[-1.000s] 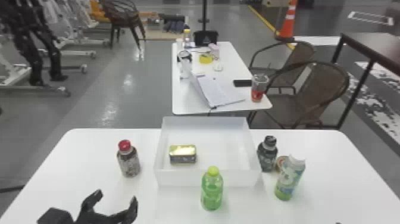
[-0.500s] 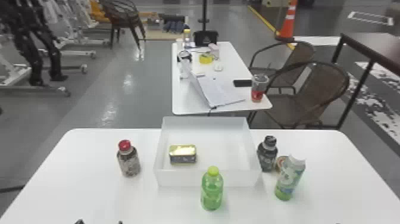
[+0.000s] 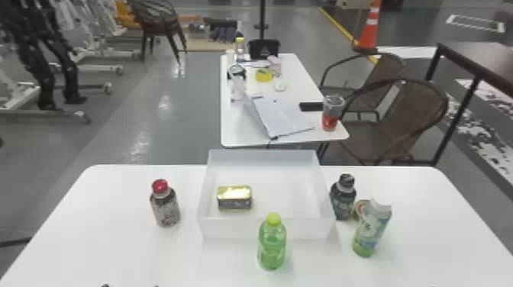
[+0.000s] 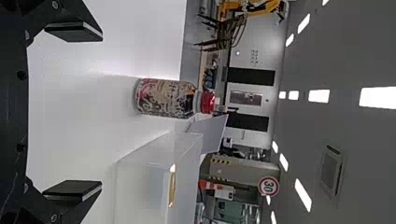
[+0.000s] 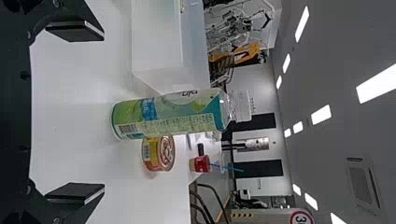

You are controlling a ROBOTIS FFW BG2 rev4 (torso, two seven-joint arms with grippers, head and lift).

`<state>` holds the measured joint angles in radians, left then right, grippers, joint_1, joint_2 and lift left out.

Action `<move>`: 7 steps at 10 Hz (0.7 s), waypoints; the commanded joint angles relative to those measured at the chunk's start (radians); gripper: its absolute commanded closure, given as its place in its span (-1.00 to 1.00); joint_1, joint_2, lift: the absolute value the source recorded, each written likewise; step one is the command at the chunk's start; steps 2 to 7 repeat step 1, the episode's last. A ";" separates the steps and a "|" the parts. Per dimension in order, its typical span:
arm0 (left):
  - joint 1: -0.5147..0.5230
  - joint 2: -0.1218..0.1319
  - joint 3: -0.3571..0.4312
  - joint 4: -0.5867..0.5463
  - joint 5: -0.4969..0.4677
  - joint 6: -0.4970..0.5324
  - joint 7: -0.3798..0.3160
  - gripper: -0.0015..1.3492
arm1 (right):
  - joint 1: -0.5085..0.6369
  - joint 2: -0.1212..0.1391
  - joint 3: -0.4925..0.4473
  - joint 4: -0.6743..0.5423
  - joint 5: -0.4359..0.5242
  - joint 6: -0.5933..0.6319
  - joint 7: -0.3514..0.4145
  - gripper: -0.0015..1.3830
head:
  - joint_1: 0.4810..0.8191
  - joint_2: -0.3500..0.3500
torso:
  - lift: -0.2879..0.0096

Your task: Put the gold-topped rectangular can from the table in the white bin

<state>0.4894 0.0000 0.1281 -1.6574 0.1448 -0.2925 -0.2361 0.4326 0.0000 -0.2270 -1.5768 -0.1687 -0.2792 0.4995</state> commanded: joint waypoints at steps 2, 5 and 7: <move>-0.003 -0.003 -0.005 0.002 0.004 0.004 0.000 -0.73 | 0.000 0.001 0.000 0.003 0.002 0.000 0.001 -0.78 | -0.60 0.00 | 0.26; -0.003 -0.003 -0.005 0.002 0.004 0.004 0.000 -0.73 | 0.000 0.001 0.000 0.003 0.002 0.000 0.001 -0.78 | -0.60 0.00 | 0.26; -0.003 -0.003 -0.005 0.002 0.004 0.004 0.000 -0.73 | 0.000 0.001 0.000 0.003 0.002 0.000 0.001 -0.78 | -0.60 0.00 | 0.26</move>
